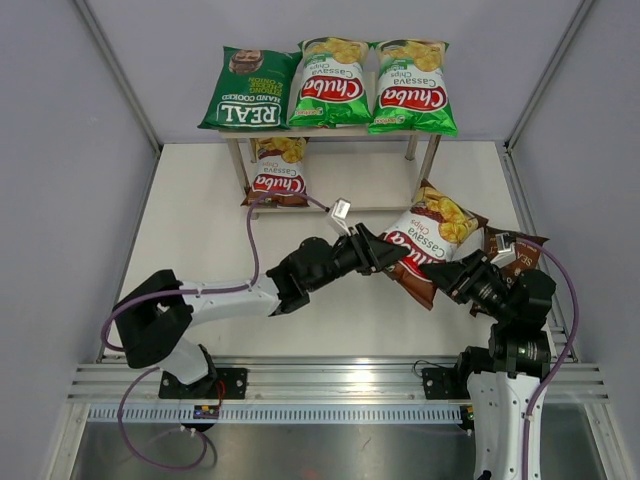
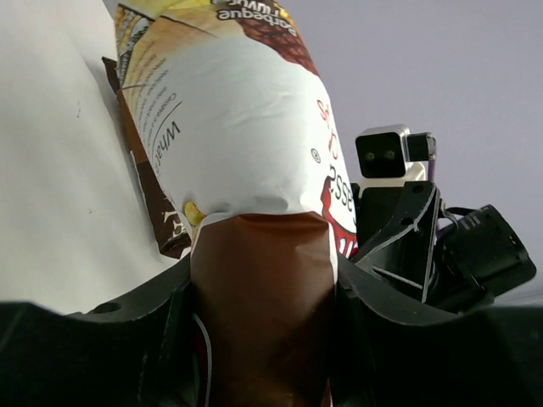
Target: Place and organize the chips bags onto the shelf
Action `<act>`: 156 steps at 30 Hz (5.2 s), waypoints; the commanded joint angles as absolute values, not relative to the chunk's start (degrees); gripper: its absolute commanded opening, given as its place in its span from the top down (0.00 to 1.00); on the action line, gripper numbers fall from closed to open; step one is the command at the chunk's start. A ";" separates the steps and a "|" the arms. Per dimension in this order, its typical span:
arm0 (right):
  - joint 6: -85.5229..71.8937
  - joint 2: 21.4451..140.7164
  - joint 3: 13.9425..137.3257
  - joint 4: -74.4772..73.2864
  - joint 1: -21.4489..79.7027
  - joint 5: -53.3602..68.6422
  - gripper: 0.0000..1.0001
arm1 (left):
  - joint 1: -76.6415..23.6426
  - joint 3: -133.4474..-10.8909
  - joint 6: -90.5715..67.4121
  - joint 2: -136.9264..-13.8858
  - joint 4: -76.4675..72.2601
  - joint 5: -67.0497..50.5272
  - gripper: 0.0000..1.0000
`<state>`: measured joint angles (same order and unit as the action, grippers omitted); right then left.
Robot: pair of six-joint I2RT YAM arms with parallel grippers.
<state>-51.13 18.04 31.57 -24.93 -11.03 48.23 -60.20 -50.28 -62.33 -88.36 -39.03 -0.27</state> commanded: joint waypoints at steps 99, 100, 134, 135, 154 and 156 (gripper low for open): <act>-42.10 19.60 52.03 -32.87 -5.01 44.21 0.01 | -37.00 -86.13 -68.38 -111.44 15.30 31.03 0.60; -42.10 19.86 52.12 -32.78 -5.01 44.21 0.00 | -36.57 -86.05 -67.77 -111.53 14.42 30.59 0.61; -41.92 19.60 52.65 -33.31 -5.01 44.03 0.01 | -31.38 -72.08 -55.81 -109.51 -10.11 4.30 0.80; -42.01 19.60 52.65 -33.31 -5.01 44.12 0.00 | -31.20 -72.24 -55.90 -109.34 -9.41 4.48 0.79; -42.63 19.34 52.21 -32.78 -5.01 44.21 0.01 | -33.49 -75.93 -53.71 -103.97 8.68 18.28 0.12; -42.71 19.42 52.12 -32.78 -5.01 44.21 0.00 | -34.01 -77.43 -53.44 -104.06 9.75 18.63 0.12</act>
